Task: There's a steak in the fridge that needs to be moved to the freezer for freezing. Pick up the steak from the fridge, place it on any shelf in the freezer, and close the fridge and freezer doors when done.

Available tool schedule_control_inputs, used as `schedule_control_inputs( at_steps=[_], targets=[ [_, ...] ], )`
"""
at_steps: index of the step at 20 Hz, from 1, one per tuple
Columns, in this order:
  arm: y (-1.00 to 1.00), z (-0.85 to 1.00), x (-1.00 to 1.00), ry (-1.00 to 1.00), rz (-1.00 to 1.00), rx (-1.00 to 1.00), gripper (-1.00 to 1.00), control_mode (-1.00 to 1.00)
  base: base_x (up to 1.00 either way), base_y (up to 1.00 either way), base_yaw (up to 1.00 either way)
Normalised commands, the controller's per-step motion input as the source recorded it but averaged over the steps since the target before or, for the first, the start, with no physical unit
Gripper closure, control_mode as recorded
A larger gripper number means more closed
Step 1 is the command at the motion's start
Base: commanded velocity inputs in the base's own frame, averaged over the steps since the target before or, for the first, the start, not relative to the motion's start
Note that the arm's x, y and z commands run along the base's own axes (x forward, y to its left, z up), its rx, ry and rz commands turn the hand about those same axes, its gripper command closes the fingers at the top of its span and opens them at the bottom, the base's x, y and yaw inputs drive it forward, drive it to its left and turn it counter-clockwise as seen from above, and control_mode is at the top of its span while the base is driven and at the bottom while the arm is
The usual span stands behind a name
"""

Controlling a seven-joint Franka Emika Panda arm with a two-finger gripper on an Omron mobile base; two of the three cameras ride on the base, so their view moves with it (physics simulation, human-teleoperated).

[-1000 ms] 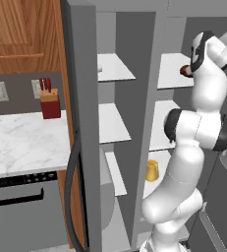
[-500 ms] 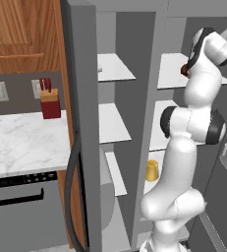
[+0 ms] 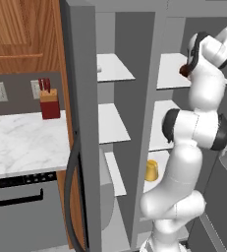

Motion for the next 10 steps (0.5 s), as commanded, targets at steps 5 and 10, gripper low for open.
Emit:
schedule_control_inputs(
  at_steps=[5, 10],
  targets=[
    [0.3, -0.12, -0.97, -0.34, 0.01, 0.07, 1.0, -1.0, 0.0, 0.0, 0.0],
    [0.48, 0.29, -1.0, -0.24, 0.0, 0.05, 1.0, -1.0, 0.0, 0.0, 0.0]
  ],
)
